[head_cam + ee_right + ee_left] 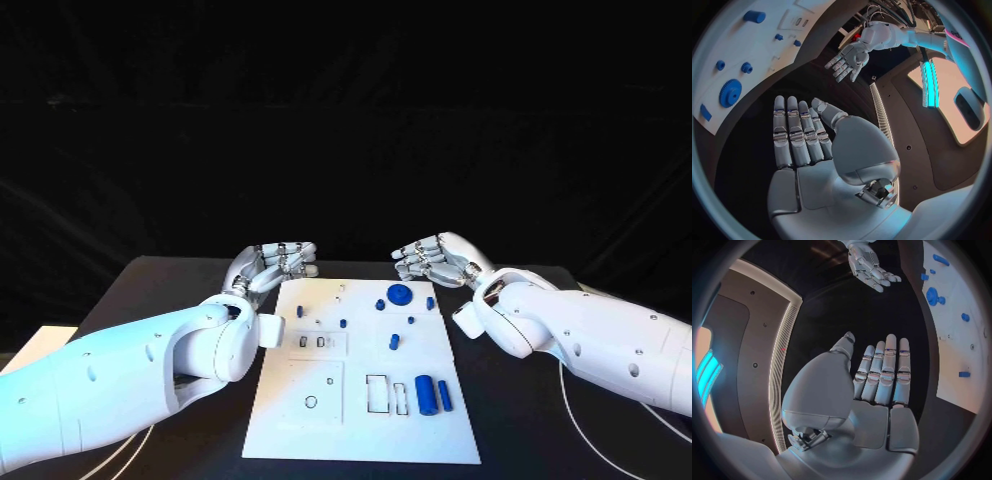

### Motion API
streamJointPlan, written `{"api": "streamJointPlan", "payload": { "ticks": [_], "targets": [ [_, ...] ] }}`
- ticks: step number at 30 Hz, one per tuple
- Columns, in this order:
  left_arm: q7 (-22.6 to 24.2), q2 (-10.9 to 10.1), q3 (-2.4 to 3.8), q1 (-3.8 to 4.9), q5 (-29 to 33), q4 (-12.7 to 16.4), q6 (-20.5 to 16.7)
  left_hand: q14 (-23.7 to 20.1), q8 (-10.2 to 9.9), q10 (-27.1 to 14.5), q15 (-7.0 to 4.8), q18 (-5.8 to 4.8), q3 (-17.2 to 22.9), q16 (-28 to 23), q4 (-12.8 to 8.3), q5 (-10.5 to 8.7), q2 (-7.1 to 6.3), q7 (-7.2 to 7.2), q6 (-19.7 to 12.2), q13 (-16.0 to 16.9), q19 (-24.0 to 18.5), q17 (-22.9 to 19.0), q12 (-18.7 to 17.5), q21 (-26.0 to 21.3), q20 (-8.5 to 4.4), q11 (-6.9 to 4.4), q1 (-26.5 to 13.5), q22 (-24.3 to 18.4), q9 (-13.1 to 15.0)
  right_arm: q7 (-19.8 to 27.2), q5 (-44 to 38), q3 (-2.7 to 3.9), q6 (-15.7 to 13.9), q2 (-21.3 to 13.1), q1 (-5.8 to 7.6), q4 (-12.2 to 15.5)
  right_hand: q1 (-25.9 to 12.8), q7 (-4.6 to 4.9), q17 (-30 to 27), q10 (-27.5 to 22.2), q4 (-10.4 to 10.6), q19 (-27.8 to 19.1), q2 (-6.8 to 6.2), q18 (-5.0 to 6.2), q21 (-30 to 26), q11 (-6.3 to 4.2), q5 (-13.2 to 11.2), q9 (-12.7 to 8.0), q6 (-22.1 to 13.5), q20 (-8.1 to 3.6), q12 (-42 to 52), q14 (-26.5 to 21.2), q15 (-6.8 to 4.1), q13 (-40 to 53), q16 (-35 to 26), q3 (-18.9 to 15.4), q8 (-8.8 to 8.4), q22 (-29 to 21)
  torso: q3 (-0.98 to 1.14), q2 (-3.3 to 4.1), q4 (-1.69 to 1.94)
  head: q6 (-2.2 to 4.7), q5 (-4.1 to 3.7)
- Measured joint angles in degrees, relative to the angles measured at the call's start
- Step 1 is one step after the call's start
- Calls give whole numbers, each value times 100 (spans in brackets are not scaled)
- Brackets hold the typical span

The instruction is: Assemble the parts on the task board

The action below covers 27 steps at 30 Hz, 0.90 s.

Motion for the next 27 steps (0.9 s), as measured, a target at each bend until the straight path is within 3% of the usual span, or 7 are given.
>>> {"api": "streamJointPlan", "payload": {
  "ticks": [7,8,10,12,16,21,27],
  "targets": [
    [-67,-234,41,40,-26,437,98,534,0,139,-166,-5,-39,231,-39,0,24,-66,139,4,471,312,0,153,-165,-97,24,41,0,-289,-1431,55,-36,-23,171,-25,48,-148,194,558,9,647,-231,-3,516,-184,37,9,369,-286,0,853,-268,28,274,-8,0,224,-37,216,48,71,-97],
    [-82,-262,48,42,-27,504,106,606,-14,152,-182,-7,-50,286,-50,0,24,-74,148,5,534,375,-32,186,-191,-110,24,51,0,-363,-1675,57,-43,-23,194,-26,101,-237,390,865,16,1185,-420,-1,966,-314,77,9,542,-555,0,1549,-501,55,560,-168,-15,440,-42,246,57,84,-114],
    [-115,-316,62,47,-30,645,121,653,-49,160,-212,-8,-71,384,-71,0,24,-74,148,4,603,468,-66,200,-220,-118,24,55,0,-546,-2198,61,-46,-13,237,-25,172,-295,563,1003,20,1507,-492,-2,1320,-394,145,9,600,-710,0,1976,-646,63,803,-300,-45,619,-56,311,80,108,-152],
    [-143,-358,71,48,-32,757,132,653,-49,160,-212,-11,-71,428,-71,0,24,-74,148,4,610,519,-67,200,-227,-118,24,55,0,-730,-2635,68,-25,9,278,-27,132,-296,714,1020,55,1660,-541,-1,1540,-411,156,7,601,-782,-23,2064,-711,62,989,-380,-79,739,-69,372,102,133,-176],
    [-200,-429,84,53,-36,931,176,654,-78,160,-212,-13,-138,520,-51,0,45,-74,148,4,649,614,-98,212,-230,-118,-36,55,0,-1164,-3500,79,129,88,358,-54,37,-330,1241,958,117,1820,-629,-1,1902,-474,222,-4,567,-878,-74,2084,-731,46,1723,-457,-123,936,-91,477,136,185,-210],
    [-259,-454,98,76,-47,1023,252,653,-115,160,-212,-14,-183,596,-54,0,22,-74,148,4,671,712,-132,228,-247,-118,-70,60,0,-1618,-4344,86,369,154,425,-83,-62,-349,2028,848,183,1947,-638,-1,2304,-510,211,-4,548,-887,-74,2095,-743,46,2727,-391,-123,1161,-105,585,170,221,-269],
    [-298,-495,114,93,-66,1121,304,653,-115,160,-212,-14,-199,652,-70,0,22,-74,148,3,671,758,-132,228,-247,-118,-69,60,-1,-1942,-4899,98,557,202,506,-43,-211,-398,4006,739,255,2061,-711,-1,2764,-521,110,-4,495,-877,-74,2082,-755,58,4654,-319,-123,1432,-116,686,176,261,-316]
  ]
}}
